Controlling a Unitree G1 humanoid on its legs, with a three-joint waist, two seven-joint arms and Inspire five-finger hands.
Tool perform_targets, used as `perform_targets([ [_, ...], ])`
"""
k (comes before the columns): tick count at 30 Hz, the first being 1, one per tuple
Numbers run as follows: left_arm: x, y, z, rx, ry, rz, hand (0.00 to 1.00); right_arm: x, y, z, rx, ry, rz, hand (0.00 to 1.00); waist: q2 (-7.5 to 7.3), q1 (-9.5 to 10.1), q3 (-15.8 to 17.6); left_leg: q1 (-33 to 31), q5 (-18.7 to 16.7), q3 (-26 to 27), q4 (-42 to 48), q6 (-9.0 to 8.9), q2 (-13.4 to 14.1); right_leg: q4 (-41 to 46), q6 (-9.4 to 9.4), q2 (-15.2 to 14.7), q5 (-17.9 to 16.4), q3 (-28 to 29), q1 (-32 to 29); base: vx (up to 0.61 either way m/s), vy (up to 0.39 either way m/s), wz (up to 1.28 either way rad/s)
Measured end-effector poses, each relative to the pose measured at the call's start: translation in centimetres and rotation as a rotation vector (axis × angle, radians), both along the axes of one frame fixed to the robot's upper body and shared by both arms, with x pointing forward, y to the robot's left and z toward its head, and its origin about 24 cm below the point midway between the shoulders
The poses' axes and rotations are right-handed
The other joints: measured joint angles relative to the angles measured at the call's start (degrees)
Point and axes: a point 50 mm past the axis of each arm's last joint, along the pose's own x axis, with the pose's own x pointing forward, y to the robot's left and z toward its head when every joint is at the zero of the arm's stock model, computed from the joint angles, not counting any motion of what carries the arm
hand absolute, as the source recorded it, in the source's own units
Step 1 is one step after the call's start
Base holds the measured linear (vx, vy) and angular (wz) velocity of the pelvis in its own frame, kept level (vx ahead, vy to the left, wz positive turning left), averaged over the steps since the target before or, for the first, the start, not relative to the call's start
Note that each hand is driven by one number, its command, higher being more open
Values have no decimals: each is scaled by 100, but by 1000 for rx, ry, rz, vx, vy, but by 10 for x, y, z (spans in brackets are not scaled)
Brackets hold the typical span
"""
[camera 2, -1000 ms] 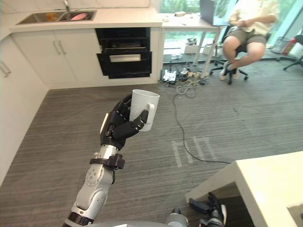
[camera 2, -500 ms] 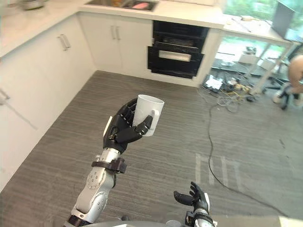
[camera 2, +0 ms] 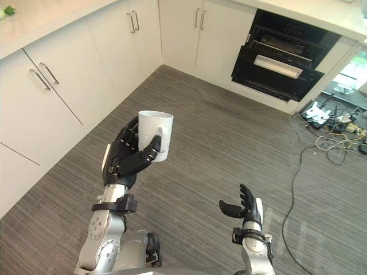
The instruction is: Walk over to the sink, pick up the cup, carry it to the dishwasher, place the cup inside the dishwasher, then close the dishwasher door
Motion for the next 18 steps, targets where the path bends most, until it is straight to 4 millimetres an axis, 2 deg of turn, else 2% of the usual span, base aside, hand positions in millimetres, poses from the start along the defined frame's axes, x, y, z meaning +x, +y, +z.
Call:
perform_targets([
  [1,0,0,-1,5,6,-1,30,-1,2,-2,9,7,-2,90,-10,-31,6,182,-52,-51,-75,16,-75,595,83,36,81,162,-172,529,140,41],
  [2,0,1,-4,12,17,-1,30,-2,6,-4,23,14,1,90,-3,-73,13,530,-111,-119,-271,46,-149,1477,8,167,47,322,-458,521,64,29],
  [3,-1,1,-5,14,23,-2,30,0,10,-4,37,13,15,90,28,-73,14,1112,-123,-136,-759,35,-183,2132,-279,426,-99,325,-919,510,50,15],
  [5,-1,-2,-4,17,11,-16,30,4,14,-3,39,1,34,90,54,-92,18,1652,-98,-135,-1337,-17,-178,2045,-534,672,-241,104,-1432,456,9,-8],
  [6,0,-6,-2,29,0,-50,30,7,15,-1,36,-8,43,90,95,-125,42,2001,-57,-137,-1706,-90,-137,1648,-691,877,-334,-85,-1847,536,-41,-2],
  [8,2,-15,0,41,-14,-102,30,10,14,1,28,-15,49,90,163,-247,84,2447,-26,-178,-2157,-233,-35,545,-794,1101,-260,-382,-2345,489,-61,16],
  [9,4,-20,2,40,-23,-119,30,12,12,2,18,-21,51,90,195,-355,104,2729,-25,-199,-2428,-336,33,-551,-854,1193,155,-517,-2545,563,-82,34],
  [10,7,-24,2,38,-28,-135,30,13,8,4,5,-25,53,90,195,-441,103,3042,-26,-244,-2694,-411,55,-1514,-879,1285,962,-530,-2641,589,-97,39],
  [11,8,-26,1,37,-24,-142,30,13,6,4,-3,-23,53,90,216,-497,97,3183,-24,-267,-2795,-465,64,-1765,-900,1316,1378,-505,-2626,660,-130,40],
  [12,9,-29,-1,29,-14,-145,30,13,2,6,-24,-24,58,90,304,-589,67,3394,-73,-355,-2838,-566,145,-1718,-1143,1426,2155,-385,-2565,568,-128,12],
  [13,9,-32,-2,17,-7,-146,30,16,-3,9,-43,-31,64,90,507,-561,70,3454,-90,-371,-2815,-600,293,-1504,-1158,1551,1943,-419,-2617,709,-151,-2],
  [14,11,-34,-2,16,-3,-151,30,18,-5,13,-52,-46,65,90,626,-529,82,3409,33,-503,-2454,-817,423,-1047,-1269,1607,1524,-446,-2640,815,-204,0],
  [15,12,-37,-7,6,23,-154,30,14,-5,14,-56,-41,69,90,706,-553,91,3218,268,-662,-1561,-1103,584,-893,-1363,1633,1159,-590,-2362,664,-165,23],
  [16,12,-40,-8,-3,32,-156,30,10,-5,15,-56,-44,68,90,755,-562,108,3026,492,-768,-898,-1130,704,-944,-1421,1678,1060,-681,-2126,640,-187,40],
  [17,12,-42,-7,-24,34,-151,30,4,-3,18,-54,-62,70,90,790,-499,120,2439,1393,-900,624,-1143,964,-1181,-1516,1765,917,-739,-1615,607,-154,19],
  [18,11,-44,-4,-46,21,-149,30,4,0,25,-51,-95,68,90,805,-370,129,1897,1523,-839,1962,-1140,1231,-1538,-1542,1903,844,-693,-1071,718,-173,1],
])
